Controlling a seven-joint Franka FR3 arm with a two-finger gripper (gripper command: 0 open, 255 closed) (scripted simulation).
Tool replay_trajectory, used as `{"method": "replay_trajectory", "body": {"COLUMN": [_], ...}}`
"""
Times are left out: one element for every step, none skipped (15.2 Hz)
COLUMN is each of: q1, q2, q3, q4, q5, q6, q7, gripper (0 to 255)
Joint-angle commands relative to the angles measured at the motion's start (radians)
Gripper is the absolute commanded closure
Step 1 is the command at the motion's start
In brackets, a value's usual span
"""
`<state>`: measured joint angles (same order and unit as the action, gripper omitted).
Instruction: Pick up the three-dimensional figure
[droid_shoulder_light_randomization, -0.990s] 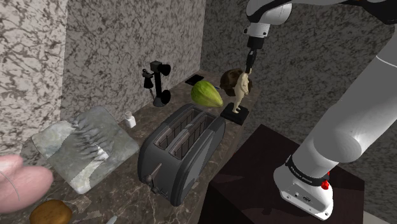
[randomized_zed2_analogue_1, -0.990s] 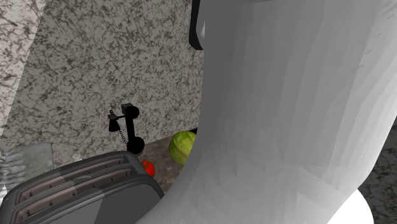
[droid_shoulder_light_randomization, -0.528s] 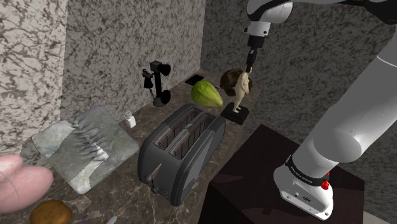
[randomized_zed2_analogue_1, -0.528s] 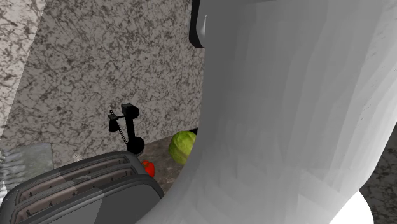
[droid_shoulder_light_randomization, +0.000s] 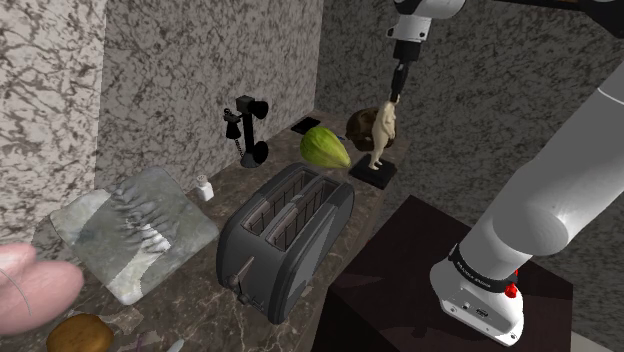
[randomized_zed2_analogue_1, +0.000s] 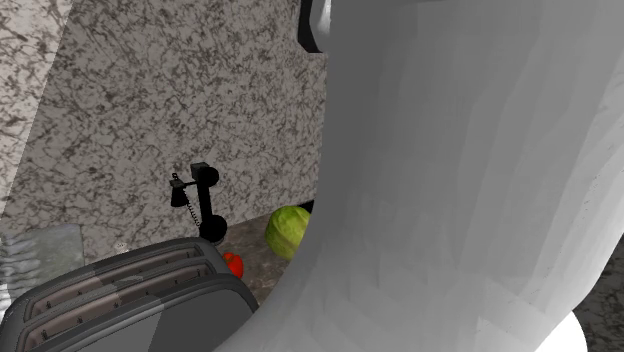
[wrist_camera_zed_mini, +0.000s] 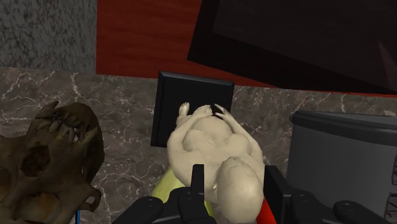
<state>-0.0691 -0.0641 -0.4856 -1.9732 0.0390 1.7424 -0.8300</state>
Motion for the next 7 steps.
{"method": "replay_trajectory", "body": {"q1": [0.001,0.001,0.001,0.002,0.002,0.002,0.002], "q2": [-0.002,-0.004,-0.005,-0.007,-0.008,-0.008,-0.008], "q3": [0.001,0.001,0.002,0.002,0.002,0.002,0.002], "q4": [0.024,0.035,0.047,0.059,0.072,0.073,0.073], "q5": [0.000,-0.001,-0.002,-0.002,-0.003,-0.003,-0.003], "q6": [-0.024,-0.038,-0.051,-0.064,-0.077,-0.079,-0.079], "q7": [0.003,0.005,0.006,0.007,0.008,0.008,0.008], "gripper": [255,255,255,255,255,255,255]}}
